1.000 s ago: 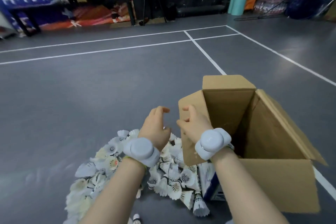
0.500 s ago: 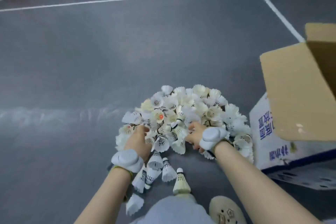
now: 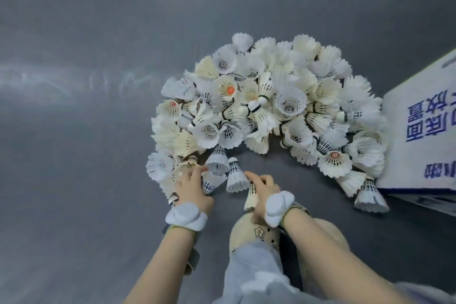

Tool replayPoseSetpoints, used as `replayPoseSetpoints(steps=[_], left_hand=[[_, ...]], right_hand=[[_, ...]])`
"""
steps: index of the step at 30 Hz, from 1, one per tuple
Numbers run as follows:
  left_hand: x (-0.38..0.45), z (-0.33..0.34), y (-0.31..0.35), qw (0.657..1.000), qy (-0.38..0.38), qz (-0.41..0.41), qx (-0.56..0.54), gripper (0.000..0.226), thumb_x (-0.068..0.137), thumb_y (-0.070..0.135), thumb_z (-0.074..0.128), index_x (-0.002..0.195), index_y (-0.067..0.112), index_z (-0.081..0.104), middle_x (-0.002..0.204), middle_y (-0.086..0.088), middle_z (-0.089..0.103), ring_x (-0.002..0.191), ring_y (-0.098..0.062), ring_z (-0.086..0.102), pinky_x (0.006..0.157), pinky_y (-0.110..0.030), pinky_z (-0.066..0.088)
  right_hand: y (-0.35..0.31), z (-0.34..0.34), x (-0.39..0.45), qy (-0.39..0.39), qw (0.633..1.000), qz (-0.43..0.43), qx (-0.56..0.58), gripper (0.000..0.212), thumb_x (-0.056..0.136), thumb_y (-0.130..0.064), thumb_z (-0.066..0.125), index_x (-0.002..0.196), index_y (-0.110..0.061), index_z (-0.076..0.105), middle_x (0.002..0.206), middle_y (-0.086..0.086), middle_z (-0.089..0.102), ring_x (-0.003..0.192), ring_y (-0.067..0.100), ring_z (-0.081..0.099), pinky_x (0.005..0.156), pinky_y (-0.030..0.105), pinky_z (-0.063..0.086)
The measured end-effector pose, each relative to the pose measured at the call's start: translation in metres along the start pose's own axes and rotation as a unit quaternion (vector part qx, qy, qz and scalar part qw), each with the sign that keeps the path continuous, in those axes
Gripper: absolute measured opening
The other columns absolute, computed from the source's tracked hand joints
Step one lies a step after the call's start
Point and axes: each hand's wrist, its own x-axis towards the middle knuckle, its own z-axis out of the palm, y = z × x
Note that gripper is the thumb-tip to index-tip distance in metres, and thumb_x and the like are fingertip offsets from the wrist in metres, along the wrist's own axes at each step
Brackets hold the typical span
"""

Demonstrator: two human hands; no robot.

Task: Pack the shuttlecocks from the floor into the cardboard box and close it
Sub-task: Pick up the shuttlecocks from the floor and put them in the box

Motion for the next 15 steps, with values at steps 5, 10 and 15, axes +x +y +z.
replayPoseSetpoints(steps=[5,10,15], left_hand=[[0.009,0.008,0.003,1.000,0.008,-0.010,-0.001,0.070,0.073,-0.004,0.056,0.132,0.032,0.043,0.134,-0.008,0.039,0.125,-0.031,0.033,0.094,-0.028,0.028],[0.020,0.008,-0.002,0.999,-0.003,-0.031,0.030,0.057,0.078,0.022,0.066,0.131,0.031,0.046,0.133,-0.010,0.041,0.128,-0.031,0.031,0.101,-0.037,0.031],[0.027,0.006,0.000,0.999,0.005,-0.035,0.037,0.055,0.081,0.021,0.063,0.134,0.020,0.046,0.138,-0.008,0.044,0.130,-0.029,0.033,0.107,-0.034,0.023]], right_hand=[[-0.004,0.001,0.014,0.072,0.997,-0.029,0.010,0.083,0.081,-0.011,0.065,0.146,-0.039,0.022,0.146,0.001,0.022,0.126,0.029,0.041,0.106,0.038,0.040],[-0.007,-0.014,0.028,0.126,0.987,-0.075,-0.066,0.065,0.090,-0.009,0.041,0.145,-0.038,0.023,0.139,0.002,0.045,0.127,0.030,0.039,0.100,0.040,0.038],[-0.017,-0.022,0.038,0.076,0.986,-0.125,-0.085,0.080,0.080,0.002,0.043,0.145,-0.041,0.022,0.127,0.007,0.044,0.108,0.034,0.053,0.070,0.032,0.040]])
